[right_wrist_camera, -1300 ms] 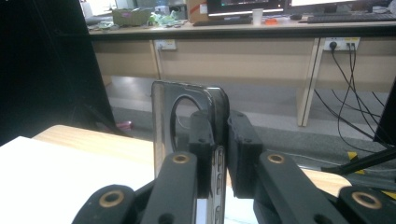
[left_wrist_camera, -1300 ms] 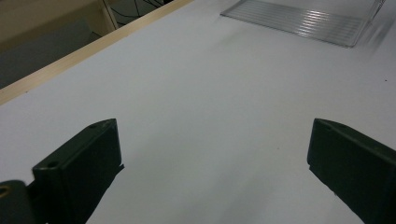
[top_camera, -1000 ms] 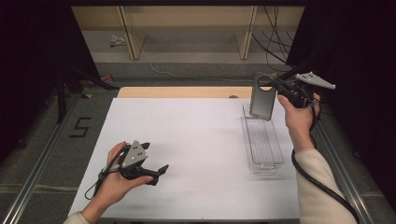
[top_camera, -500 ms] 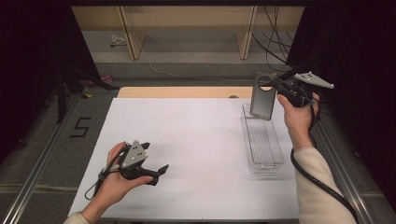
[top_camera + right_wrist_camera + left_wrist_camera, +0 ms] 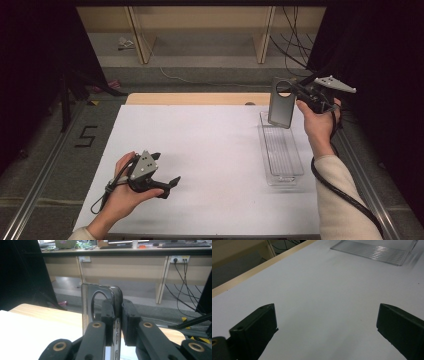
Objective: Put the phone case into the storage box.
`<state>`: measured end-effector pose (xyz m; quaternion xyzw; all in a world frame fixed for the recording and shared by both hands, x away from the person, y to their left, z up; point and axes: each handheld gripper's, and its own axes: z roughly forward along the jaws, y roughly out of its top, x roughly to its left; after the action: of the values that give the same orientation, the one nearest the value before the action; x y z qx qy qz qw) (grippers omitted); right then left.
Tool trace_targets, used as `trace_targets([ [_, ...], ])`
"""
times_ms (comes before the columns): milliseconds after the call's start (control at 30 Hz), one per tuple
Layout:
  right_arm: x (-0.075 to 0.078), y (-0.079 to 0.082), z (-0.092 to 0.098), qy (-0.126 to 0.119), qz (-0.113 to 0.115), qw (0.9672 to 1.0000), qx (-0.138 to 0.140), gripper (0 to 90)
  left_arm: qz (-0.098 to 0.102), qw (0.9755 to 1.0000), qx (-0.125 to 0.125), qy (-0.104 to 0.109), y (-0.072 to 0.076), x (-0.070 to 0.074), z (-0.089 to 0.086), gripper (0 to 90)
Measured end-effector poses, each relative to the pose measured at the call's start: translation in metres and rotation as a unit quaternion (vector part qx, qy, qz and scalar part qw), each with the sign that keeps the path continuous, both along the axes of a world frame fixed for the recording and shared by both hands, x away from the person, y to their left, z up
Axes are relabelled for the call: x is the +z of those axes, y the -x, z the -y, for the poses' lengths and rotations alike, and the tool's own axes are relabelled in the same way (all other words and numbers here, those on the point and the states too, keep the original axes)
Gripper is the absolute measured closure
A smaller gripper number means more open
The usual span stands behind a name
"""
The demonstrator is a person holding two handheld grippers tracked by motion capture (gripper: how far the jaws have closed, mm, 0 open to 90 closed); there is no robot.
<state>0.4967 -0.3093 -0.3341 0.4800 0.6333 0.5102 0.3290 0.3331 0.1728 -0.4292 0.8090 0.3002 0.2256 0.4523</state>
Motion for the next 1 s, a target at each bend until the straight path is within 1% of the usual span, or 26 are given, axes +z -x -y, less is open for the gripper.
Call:
trace_targets([
  [100, 0.0, -0.001, 0.0, 0.001, 0.0, 1.0, 0.0, 81.8, 0.0, 1.0, 0.0, 0.0, 0.0, 0.0, 0.0, 2.5],
  [167, -0.001, -0.002, -0.001, 0.005, -0.005, 1.0, -0.001, 81.8, 0.0, 1.0, 0.0, 0.0, 0.0, 0.0, 0.0, 2.5],
  [1000, -0.004, -0.013, -0.003, 0.009, -0.012, 0.9999, -0.003, 81.8, 0.0, 1.0, 0.0, 0.001, 0.0, 0.0, 0.0, 2.5],
])
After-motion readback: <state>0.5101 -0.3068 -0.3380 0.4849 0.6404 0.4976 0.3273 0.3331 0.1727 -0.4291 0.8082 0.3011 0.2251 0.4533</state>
